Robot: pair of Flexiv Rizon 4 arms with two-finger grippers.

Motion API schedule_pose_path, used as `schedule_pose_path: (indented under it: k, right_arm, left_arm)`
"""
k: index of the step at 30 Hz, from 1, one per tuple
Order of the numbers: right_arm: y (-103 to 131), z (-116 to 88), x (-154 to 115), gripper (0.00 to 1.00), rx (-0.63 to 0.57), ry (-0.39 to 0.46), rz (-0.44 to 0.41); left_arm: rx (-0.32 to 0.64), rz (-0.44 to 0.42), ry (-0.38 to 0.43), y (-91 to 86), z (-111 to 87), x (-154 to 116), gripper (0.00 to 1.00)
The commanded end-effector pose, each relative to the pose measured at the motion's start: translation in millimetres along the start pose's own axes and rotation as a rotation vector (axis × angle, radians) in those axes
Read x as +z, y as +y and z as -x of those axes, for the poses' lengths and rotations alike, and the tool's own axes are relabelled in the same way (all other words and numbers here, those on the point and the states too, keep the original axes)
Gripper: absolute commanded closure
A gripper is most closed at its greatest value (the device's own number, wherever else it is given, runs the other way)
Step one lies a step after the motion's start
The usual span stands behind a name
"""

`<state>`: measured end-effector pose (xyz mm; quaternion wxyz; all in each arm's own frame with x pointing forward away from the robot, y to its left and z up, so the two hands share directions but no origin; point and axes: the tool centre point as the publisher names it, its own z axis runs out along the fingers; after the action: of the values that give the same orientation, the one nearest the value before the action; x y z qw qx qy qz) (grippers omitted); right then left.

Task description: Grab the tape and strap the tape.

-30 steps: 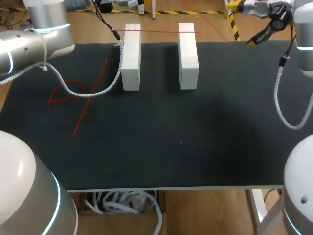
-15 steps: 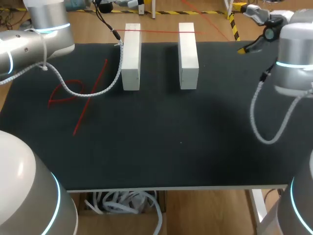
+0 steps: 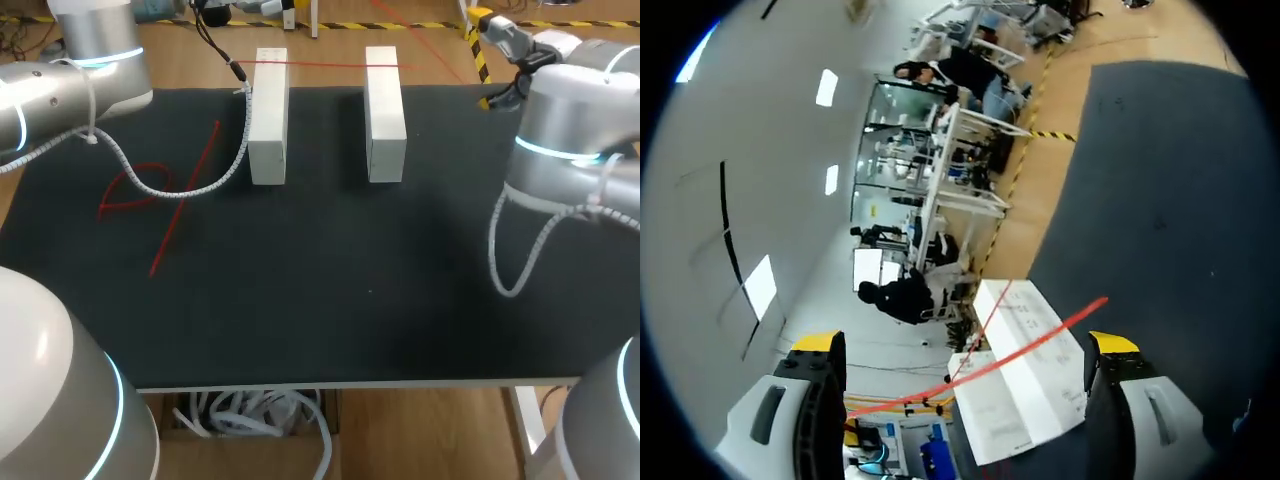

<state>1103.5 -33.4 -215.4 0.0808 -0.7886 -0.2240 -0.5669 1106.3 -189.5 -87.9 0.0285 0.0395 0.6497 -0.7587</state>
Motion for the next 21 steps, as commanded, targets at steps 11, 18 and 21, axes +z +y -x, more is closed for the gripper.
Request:
schedule_pose_path:
  k: [11,18,21]
  right_arm:
    - [-14.2,2.6,14.0,0.00,0.101,0.192,0.065]
    - [-22.3,3.1,11.6,0.00,0.112,0.180,0.054]
    - [-17.6,4.2,14.7,0.00,0.110,0.181,0.070]
  left_arm:
    - [0.002,-0.003,0.002,1.3,0.6,-0.1,1.00]
    - [0.002,-0.003,0.002,1.3,0.6,-0.1,1.00]
    - [0.002,-0.003,0.002,1.3,0.6,-0.1,1.00]
